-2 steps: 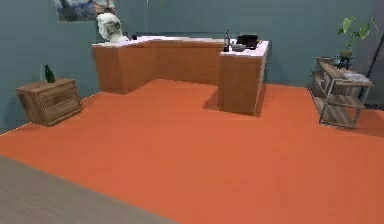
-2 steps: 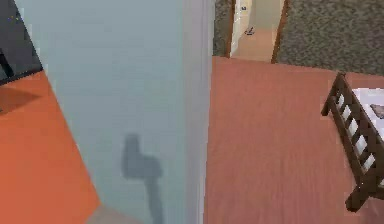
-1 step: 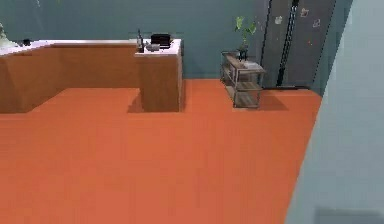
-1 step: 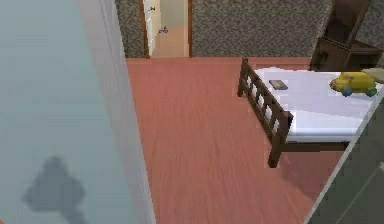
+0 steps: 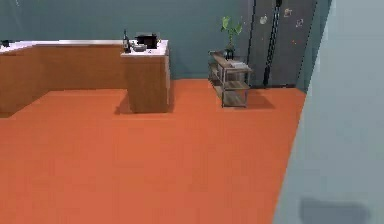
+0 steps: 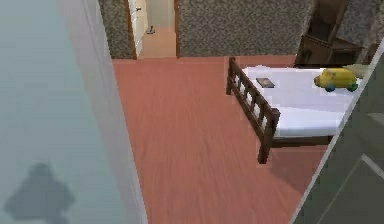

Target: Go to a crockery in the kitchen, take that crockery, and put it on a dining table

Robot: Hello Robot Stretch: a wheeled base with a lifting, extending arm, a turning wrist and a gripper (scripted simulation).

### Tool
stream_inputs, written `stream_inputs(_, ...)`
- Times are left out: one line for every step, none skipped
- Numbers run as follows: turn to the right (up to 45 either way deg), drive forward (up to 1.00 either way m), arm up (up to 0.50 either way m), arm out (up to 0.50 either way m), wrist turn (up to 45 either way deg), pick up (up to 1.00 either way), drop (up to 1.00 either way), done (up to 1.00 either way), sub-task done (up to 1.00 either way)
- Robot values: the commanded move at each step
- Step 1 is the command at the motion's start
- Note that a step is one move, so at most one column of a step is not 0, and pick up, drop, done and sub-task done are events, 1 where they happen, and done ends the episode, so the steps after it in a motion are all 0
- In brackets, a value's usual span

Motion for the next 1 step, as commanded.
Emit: stream_inputs(0.0, 1.00, 0.00, 0.00, 0.0, 0.00, 0.00, 0.00, 0.00)
